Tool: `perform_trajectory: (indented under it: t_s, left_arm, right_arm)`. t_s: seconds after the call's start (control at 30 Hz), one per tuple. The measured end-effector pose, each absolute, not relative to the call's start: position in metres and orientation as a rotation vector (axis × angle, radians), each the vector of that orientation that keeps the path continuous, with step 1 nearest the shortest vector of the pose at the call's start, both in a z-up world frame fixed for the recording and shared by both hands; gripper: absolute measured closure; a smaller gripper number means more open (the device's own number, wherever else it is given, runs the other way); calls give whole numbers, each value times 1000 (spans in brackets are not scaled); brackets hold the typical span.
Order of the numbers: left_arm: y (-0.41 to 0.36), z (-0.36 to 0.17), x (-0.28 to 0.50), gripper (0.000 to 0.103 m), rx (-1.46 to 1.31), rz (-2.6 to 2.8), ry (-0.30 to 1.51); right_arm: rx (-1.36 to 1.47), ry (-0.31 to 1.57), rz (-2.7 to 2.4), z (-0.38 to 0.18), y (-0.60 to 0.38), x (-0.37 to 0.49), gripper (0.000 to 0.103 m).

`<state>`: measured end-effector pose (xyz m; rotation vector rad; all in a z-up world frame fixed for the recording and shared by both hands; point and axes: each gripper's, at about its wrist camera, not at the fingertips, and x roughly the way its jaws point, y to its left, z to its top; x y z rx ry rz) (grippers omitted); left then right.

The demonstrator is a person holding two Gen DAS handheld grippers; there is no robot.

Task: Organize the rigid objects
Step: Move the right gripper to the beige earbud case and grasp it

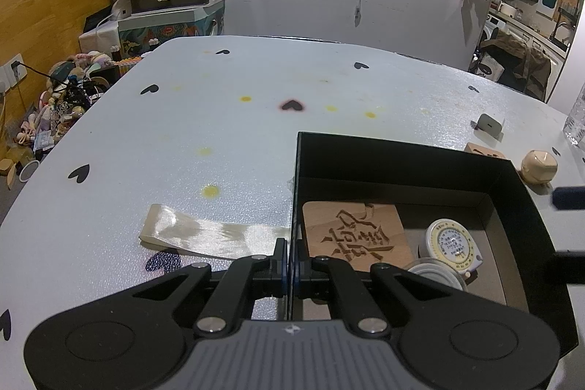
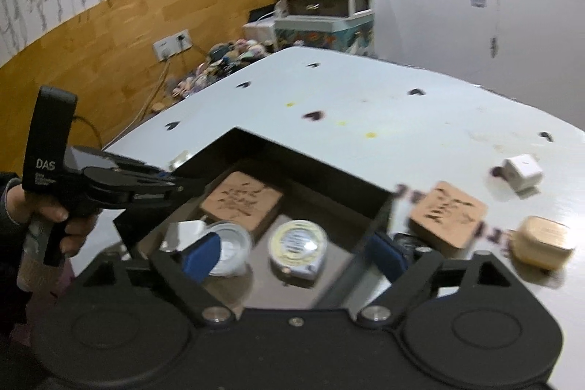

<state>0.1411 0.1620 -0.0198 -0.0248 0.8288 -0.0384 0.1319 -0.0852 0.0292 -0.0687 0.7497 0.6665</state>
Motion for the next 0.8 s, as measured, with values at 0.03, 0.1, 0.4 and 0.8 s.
perform_trajectory:
  t_s: [0.03,0.1,0.4,0.8]
  left_arm:
    - [162,-20,141,101,-25,-39,829]
    - [162,-20,141,100,-25,-39,829]
    - [162,-20,141,100,-25,-39,828]
    - [162,-20,141,101,-25,-39,829]
  right_arm:
    - [-66,742,651,29,-91,131,6]
    - [-61,727,619,29,-103,131,4]
    - [-31,708,431,9,-157,147,2]
    - [9,715,213,-25,-201,203,3]
